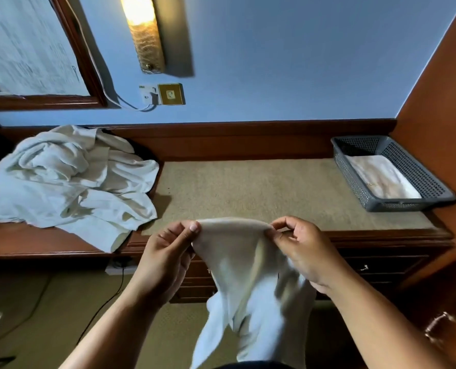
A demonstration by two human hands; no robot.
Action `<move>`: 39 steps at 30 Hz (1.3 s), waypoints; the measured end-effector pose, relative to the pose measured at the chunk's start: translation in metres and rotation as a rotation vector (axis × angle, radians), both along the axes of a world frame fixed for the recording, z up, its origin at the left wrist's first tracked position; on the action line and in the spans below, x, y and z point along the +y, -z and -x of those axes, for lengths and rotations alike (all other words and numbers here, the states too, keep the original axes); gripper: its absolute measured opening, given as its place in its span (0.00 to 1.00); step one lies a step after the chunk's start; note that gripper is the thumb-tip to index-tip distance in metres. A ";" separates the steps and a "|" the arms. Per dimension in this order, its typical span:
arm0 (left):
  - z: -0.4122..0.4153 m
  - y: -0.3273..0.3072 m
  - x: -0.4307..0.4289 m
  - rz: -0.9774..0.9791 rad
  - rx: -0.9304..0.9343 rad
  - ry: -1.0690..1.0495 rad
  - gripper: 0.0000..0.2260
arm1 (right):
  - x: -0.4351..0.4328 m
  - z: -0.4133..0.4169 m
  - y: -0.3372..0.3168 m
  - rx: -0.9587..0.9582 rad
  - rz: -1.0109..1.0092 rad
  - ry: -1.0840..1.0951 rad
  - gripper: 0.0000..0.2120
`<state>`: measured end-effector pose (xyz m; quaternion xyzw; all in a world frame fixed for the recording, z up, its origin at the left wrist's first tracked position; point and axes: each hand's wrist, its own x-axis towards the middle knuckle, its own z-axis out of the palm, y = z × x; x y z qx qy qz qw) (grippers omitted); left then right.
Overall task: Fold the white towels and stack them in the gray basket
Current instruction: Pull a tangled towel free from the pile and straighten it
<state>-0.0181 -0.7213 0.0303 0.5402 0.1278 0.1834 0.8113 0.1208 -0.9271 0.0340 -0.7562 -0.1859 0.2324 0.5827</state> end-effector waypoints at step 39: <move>-0.003 -0.019 -0.068 -0.644 -0.006 -0.202 0.13 | 0.007 0.052 -0.037 0.026 -0.462 0.143 0.08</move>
